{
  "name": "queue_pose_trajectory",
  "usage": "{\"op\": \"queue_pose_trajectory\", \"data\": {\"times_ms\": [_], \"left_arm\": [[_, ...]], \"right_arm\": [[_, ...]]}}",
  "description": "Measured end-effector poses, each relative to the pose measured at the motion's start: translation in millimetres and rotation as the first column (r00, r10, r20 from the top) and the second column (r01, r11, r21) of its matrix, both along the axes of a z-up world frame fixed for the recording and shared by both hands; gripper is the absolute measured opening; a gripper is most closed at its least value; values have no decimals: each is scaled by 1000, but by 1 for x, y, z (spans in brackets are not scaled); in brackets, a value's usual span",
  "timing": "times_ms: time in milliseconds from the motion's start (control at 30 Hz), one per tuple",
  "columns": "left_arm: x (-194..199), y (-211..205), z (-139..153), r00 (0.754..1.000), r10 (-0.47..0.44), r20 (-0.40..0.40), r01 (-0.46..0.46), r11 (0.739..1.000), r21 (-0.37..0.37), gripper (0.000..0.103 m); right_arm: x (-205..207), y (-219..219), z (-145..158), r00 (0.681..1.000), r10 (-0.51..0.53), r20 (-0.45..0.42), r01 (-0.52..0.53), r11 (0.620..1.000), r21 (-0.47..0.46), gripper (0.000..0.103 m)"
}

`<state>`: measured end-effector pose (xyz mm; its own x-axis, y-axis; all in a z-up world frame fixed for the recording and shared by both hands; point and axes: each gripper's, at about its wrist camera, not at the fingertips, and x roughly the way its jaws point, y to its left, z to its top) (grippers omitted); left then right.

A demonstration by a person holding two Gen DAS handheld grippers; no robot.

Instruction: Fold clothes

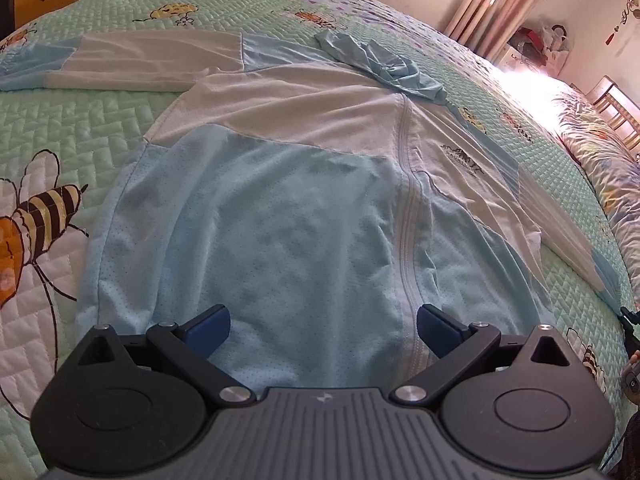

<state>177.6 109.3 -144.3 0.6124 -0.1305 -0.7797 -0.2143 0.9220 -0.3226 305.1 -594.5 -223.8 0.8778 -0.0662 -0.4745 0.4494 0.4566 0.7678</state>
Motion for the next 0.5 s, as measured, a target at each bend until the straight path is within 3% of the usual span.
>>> {"op": "queue_pose_trajectory", "data": {"times_ms": [100, 133, 200, 267, 300, 333, 400, 500], "left_arm": [[-3, 11, 3, 1000, 13, 25, -13, 1000, -17, 100], [-4, 15, 3, 999, 17, 29, -17, 999, -28, 100], [-5, 20, 3, 999, 22, 37, -21, 999, -37, 100], [-4, 22, 5, 999, 16, 50, -15, 999, -30, 100], [-3, 22, 6, 998, 11, 57, -10, 1000, -25, 100], [-2, 22, 7, 998, 6, 65, -5, 1000, -20, 100], [0, 22, 10, 997, -4, 79, 5, 1000, -10, 100], [7, 26, 9, 996, 0, 92, -5, 998, 57, 100]], "right_arm": [[-30, 9, 13, 990, -136, -37, 135, 990, -32, 14], [-35, 15, 20, 985, -171, -34, 168, 983, -68, 19], [-42, 34, 34, 988, -146, 49, 151, 981, -124, 21], [-30, 68, 46, 989, 49, 136, -31, 990, -136, 31], [-21, 89, 49, 973, 165, 163, -149, 983, -107, 41], [-12, 110, 51, 941, 277, 193, -266, 960, -80, 44], [4, 160, 55, 846, 474, 243, -480, 877, -39, 44], [22, 243, 58, 665, 698, 264, -720, 694, -19, 44]]}}
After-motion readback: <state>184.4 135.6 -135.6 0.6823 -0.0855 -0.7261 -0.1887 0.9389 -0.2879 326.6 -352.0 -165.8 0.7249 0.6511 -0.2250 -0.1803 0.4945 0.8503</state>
